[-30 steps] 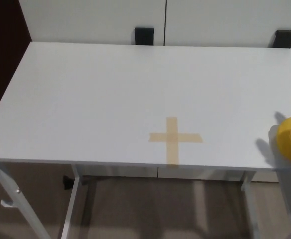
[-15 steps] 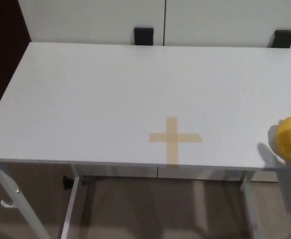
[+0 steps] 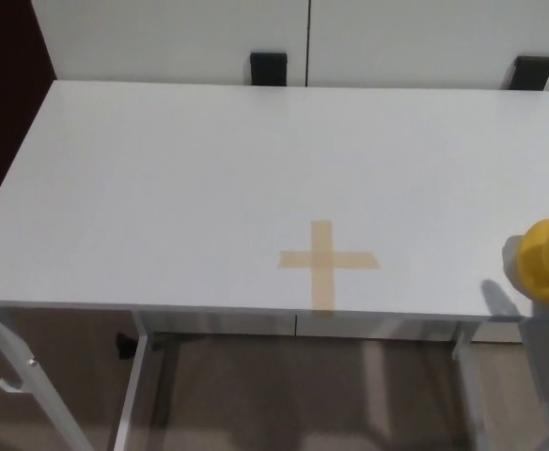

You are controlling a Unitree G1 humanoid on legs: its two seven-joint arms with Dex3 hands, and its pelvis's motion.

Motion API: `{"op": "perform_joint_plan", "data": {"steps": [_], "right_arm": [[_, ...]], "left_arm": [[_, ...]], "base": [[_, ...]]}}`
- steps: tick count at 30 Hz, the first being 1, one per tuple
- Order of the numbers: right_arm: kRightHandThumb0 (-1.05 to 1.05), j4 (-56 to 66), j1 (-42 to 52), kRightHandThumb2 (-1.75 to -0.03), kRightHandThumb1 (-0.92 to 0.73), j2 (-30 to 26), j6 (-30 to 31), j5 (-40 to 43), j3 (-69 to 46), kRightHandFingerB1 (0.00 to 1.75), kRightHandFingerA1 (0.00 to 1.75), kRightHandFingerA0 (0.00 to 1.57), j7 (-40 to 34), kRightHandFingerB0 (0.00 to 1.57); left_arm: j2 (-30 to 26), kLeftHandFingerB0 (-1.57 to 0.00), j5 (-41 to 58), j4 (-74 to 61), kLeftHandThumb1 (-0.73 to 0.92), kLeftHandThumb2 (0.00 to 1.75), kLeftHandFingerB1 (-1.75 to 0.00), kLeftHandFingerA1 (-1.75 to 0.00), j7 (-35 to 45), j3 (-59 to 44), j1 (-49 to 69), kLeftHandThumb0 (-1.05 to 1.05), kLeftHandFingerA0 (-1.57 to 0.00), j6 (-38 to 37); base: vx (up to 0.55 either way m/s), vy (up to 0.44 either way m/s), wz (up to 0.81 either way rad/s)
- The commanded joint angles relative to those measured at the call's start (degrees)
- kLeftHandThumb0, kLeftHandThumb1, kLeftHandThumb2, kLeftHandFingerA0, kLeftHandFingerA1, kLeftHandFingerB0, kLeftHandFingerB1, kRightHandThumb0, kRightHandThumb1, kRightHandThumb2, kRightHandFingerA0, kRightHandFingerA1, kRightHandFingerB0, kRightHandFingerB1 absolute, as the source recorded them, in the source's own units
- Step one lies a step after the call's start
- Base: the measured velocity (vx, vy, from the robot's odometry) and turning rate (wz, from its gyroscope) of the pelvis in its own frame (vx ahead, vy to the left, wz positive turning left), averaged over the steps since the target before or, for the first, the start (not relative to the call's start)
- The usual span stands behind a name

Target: The robot uses its right hand to push the yellow duck toy to the center of the white desk.

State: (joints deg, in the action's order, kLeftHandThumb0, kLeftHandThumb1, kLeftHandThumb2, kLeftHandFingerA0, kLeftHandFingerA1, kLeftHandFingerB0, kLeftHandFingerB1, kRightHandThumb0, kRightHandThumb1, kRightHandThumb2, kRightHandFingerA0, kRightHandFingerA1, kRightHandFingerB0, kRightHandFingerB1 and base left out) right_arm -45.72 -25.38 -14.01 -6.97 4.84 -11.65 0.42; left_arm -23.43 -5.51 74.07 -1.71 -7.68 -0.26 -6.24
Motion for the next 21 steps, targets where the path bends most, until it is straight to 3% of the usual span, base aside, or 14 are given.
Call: {"op": "perform_joint_plan", "data": {"steps": [1, 3, 15, 16, 18, 20, 21], "right_arm": [[-0.90, -1.8, 1.9, -0.77, -0.91, 2.1, -0.9, -0.5, -0.6, 0.35, 0.37, 0.16, -4.0, 0.29], [-0.87, -2.1, 1.8, -0.76, -0.92, 2.9, -1.1, -0.4, -0.8, 0.36, 0.38, 0.20, -4.9, 0.33], [-0.89, -2.8, -0.6, -0.74, -0.92, 8.3, -2.7, 0.3, -2.1, 0.35, 0.39, 0.26, -9.6, 0.32], [-0.88, -2.8, -1.0, -1.22, -0.79, 9.3, -2.8, 0.2, -1.9, 0.51, 0.50, 0.19, -10.0, 0.33], [-0.85, -2.6, -1.8, -1.22, -0.82, 10.9, -3.0, -0.1, -1.4, 0.51, 0.51, 0.19, -10.8, 0.31], [-0.85, -2.7, -2.1, -1.22, -0.82, 11.3, -3.0, -0.4, -1.1, 0.51, 0.51, 0.19, -10.9, 0.31], [-0.89, -2.7, -2.2, -0.78, -0.92, 11.6, -3.1, -0.3, -1.1, 0.38, 0.43, 0.24, -10.9, 0.34]], "left_arm": [[0.1, -0.84, -0.1, -0.3, 0.65, 0.62, -0.57, -0.67, -0.6, 0.3, 1.0, -0.17, -0.87, -2.1], [0.1, -0.85, -0.1, -0.3, 0.62, 0.70, -0.60, -0.75, -0.5, 0.3, 1.0, -0.14, -0.90, -2.2], [0.6, -0.85, 0.2, -0.5, 0.68, 0.69, -0.58, -0.69, -0.3, 0.4, 1.0, -0.15, -0.88, -2.3], [0.6, -0.84, 0.0, -0.6, 0.67, 0.63, -0.59, -0.70, -0.3, 0.5, 0.9, -0.15, -0.88, -2.1], [0.7, -0.84, -0.2, -0.7, 0.67, 0.64, -0.59, -0.68, -0.3, 0.8, 0.8, -0.15, -0.87, -1.9], [0.7, -0.84, -0.2, -0.6, 0.67, 0.64, -0.59, -0.68, -0.2, 0.8, 0.8, -0.15, -0.87, -1.9], [0.7, -0.83, -0.3, -0.6, 0.69, 0.63, -0.58, -0.67, -0.3, 1.0, 0.8, -0.16, -0.87, -1.8]], "base": [[0.00, 0.000, 0.00], [0.00, 0.000, 0.00], [0.00, 0.000, 0.00], [0.00, 0.000, 0.00], [0.00, 0.000, 0.00], [0.00, 0.000, 0.00], [0.00, 0.000, 0.00]]}}
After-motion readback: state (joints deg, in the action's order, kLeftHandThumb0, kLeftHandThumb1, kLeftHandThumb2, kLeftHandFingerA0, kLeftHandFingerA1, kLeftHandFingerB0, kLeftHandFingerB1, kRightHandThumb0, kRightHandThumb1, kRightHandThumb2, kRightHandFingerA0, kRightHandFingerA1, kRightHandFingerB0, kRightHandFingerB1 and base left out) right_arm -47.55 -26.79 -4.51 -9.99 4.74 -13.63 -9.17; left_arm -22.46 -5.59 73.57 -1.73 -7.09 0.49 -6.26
